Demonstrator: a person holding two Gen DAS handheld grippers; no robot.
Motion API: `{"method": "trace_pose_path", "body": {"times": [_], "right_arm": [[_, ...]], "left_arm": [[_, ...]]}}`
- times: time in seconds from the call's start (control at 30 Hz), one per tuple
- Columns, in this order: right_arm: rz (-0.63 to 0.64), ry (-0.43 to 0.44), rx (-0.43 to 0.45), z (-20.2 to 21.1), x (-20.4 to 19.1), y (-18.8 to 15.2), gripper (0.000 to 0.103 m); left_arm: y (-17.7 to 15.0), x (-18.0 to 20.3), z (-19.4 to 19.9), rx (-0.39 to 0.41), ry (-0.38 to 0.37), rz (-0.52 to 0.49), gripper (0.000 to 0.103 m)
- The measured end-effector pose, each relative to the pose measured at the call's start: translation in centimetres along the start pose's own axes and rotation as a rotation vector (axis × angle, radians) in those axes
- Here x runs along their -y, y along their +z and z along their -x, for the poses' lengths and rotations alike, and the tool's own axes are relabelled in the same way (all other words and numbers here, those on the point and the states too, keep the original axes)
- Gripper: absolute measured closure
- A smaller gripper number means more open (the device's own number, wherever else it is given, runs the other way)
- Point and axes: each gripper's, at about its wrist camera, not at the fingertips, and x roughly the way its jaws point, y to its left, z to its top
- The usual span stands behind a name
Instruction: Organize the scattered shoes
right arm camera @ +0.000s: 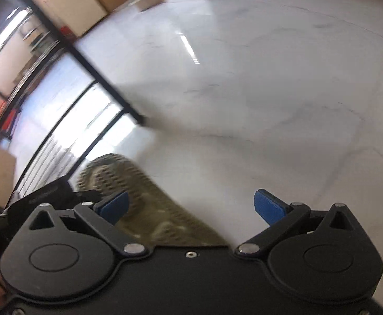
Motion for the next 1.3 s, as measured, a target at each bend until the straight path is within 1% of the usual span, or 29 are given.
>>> {"method": "trace_pose_path", "body": {"times": [0.1,0.2,0.23,0.33,0.43,0.57,0.6,0.63,0.73,0.77,0.8,0.83,0.87,0.9,0.93,0.97,1.07,1.1,1.17,1.23,1.3], "right_arm": [[-0.006,-0.027,0.030,0.2,0.9,0.0,0.000],[-0.009,-0.021,0.026,0.3,1.2,-0.1,0.000],[-0.011,-0.018,0.023,0.3,1.3,-0.2,0.000],[-0.009,-0.014,0.014,0.3,1.6,-0.3,0.000],[-0.010,-0.025,-0.001,-0.4,2.2,-0.4,0.000],[-0.043,-0.029,-0.037,-1.5,2.6,-0.7,0.000],[-0.050,-0.026,-0.043,-1.6,2.7,-0.8,0.000],[-0.057,-0.023,-0.049,-1.7,2.7,-0.9,0.000],[-0.069,-0.012,-0.059,-1.6,2.8,-1.1,0.000],[-0.070,-0.008,-0.060,-1.6,2.7,-1.2,0.000],[-0.069,-0.006,-0.058,-1.5,2.6,-1.2,0.000],[-0.069,-0.003,-0.055,-1.4,2.5,-1.2,0.000],[-0.068,-0.001,-0.053,-1.3,2.5,-1.2,0.000],[-0.067,0.002,-0.049,-1.1,2.4,-1.1,0.000],[-0.065,0.006,-0.041,-0.7,2.2,-1.0,0.000],[-0.063,0.010,-0.034,-0.4,2.1,-0.9,0.000],[-0.058,0.021,-0.012,0.7,1.7,-0.5,0.000],[-0.056,0.025,-0.004,1.0,1.6,-0.4,0.000],[-0.052,0.033,0.010,1.7,1.3,-0.1,0.000],[-0.048,0.041,0.025,2.4,1.0,0.1,0.000],[-0.045,0.048,0.040,3.1,0.7,0.3,0.000]], "left_arm": [[-1.1,1.1,-1.9,-0.089,0.068,0.051,0.001],[-2.3,1.7,-3.4,-0.137,0.082,0.113,0.001],[-2.7,2.3,-4.2,-0.161,0.079,0.109,0.001],[-2.8,3.6,-5.2,-0.183,0.005,0.049,0.001],[-2.5,4.5,-5.7,-0.182,-0.068,0.001,0.001],[-2.5,4.6,-6.3,-0.169,-0.036,-0.014,0.001],[-2.5,4.4,-6.6,-0.165,0.014,-0.035,0.003],[-2.6,4.2,-6.6,-0.158,0.015,-0.040,0.005],[-2.6,3.8,-6.5,-0.156,-0.015,-0.033,0.020],[-2.6,3.8,-6.3,-0.154,-0.049,-0.041,0.030],[-2.6,3.9,-6.0,-0.150,-0.072,-0.055,0.043],[-2.6,4.0,-5.8,-0.147,-0.095,-0.068,0.045],[-2.6,4.1,-5.6,-0.142,-0.100,-0.081,0.054],[-2.7,4.1,-5.6,-0.143,-0.109,-0.087,0.067],[-2.7,4.0,-5.5,-0.149,-0.141,-0.084,0.073],[-2.5,3.8,-5.4,-0.149,-0.143,-0.083,0.081],[-2.0,3.1,-5.1,-0.145,-0.144,-0.075,0.082],[-2.0,2.8,-5.0,-0.140,-0.142,-0.068,0.087],[-2.3,2.3,-4.6,-0.122,-0.145,-0.050,0.089],[-1.8,1.1,-3.1,-0.092,-0.178,-0.003,0.089],[-0.7,0.0,-1.6,-0.060,-0.231,0.039,0.089]]}}
